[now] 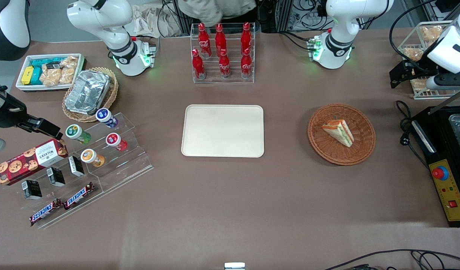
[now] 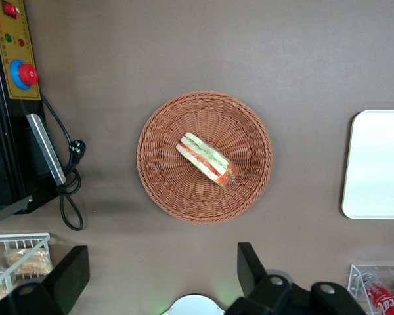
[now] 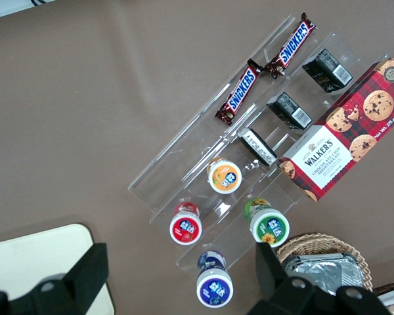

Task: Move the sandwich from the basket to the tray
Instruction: 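Move the left gripper out from its rest pose toward the wicker basket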

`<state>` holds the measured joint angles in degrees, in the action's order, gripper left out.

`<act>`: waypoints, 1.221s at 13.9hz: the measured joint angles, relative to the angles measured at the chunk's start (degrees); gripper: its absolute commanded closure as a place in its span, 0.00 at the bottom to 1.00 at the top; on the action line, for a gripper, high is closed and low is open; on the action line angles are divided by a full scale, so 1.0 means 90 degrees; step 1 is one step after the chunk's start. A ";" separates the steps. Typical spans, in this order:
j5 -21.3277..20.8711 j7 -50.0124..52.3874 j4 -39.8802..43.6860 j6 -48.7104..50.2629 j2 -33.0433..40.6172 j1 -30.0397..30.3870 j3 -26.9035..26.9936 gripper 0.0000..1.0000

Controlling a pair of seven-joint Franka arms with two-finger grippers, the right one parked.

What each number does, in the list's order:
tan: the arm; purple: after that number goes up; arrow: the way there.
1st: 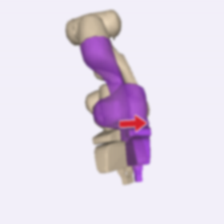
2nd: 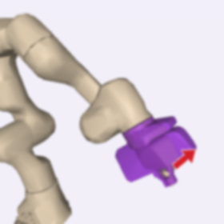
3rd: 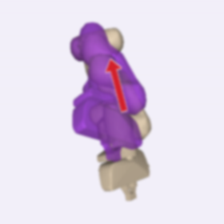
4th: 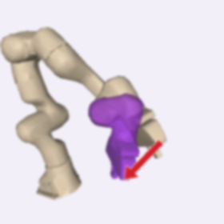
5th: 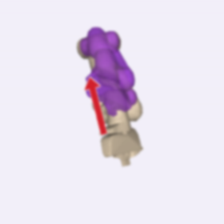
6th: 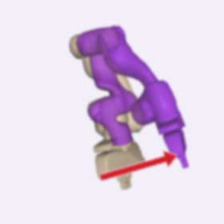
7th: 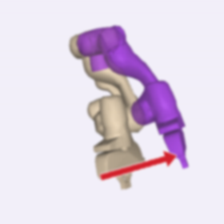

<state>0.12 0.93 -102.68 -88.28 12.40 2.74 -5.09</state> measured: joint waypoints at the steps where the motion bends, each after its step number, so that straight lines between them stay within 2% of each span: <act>1: -0.0002 0.0029 0.0000 0.0000 0.0000 0.0000 0.0000 0.00; 17: -0.0009 0.0095 -0.0126 0.0346 0.0195 -0.0046 -0.0130 0.00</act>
<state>0.04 1.79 -103.82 -85.17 14.16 2.32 -6.26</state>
